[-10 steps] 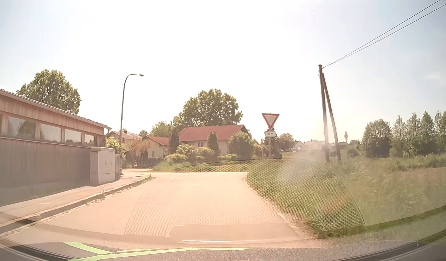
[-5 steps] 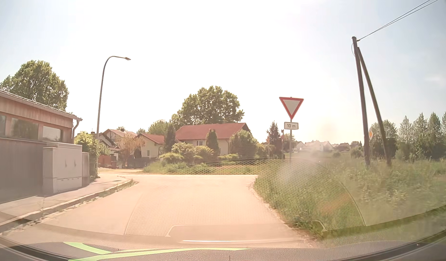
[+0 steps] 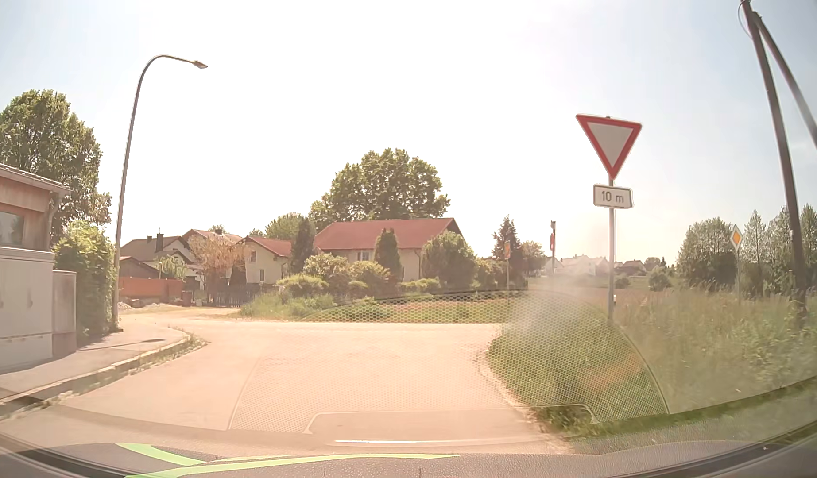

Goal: Follow the waypoints while adhering to traffic rules and regulations

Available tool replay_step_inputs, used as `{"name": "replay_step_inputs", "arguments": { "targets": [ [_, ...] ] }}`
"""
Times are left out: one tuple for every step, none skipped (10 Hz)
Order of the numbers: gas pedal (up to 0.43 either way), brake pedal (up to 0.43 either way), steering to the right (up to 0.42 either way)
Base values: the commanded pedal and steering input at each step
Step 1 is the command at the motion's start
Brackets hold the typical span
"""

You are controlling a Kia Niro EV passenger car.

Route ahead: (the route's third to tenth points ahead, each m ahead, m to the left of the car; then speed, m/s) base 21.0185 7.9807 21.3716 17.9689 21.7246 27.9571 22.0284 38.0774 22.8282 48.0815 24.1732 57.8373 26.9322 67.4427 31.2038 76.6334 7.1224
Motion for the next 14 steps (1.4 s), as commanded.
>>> {"name": "replay_step_inputs", "arguments": {
  "targets": [
    [0.0,0.183,0.0],
    [0.0,0.189,0.001],
    [0.0,0.201,0.005],
    [0.0,0.213,0.009],
    [0.0,0.22,0.011],
    [0.0,0.22,0.012],
    [0.0,0.22,0.013],
    [0.0,0.226,0.013],
    [0.0,0.226,0.014],
    [0.0,0.232,0.014],
    [0.0,0.238,0.015],
    [0.0,0.244,0.015],
    [0.0,0.244,0.015],
    [0.0,0.244,0.015]
  ]
}}
